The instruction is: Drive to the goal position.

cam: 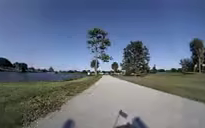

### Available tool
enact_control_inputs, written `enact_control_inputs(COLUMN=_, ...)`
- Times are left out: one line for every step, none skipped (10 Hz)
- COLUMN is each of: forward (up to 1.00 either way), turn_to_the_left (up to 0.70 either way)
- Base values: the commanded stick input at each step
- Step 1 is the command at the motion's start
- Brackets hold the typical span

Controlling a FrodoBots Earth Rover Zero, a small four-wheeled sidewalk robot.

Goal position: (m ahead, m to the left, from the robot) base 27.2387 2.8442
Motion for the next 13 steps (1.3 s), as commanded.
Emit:
enact_control_inputs(forward=0.85, turn_to_the_left=0.00)
enact_control_inputs(forward=0.85, turn_to_the_left=0.00)
enact_control_inputs(forward=0.85, turn_to_the_left=0.00)
enact_control_inputs(forward=0.85, turn_to_the_left=0.00)
enact_control_inputs(forward=0.85, turn_to_the_left=0.00)
enact_control_inputs(forward=0.85, turn_to_the_left=0.00)
enact_control_inputs(forward=0.85, turn_to_the_left=0.00)
enact_control_inputs(forward=0.85, turn_to_the_left=0.00)
enact_control_inputs(forward=0.85, turn_to_the_left=0.00)
enact_control_inputs(forward=0.85, turn_to_the_left=0.00)
enact_control_inputs(forward=0.85, turn_to_the_left=0.00)
enact_control_inputs(forward=0.85, turn_to_the_left=0.02)
enact_control_inputs(forward=0.85, turn_to_the_left=0.20)
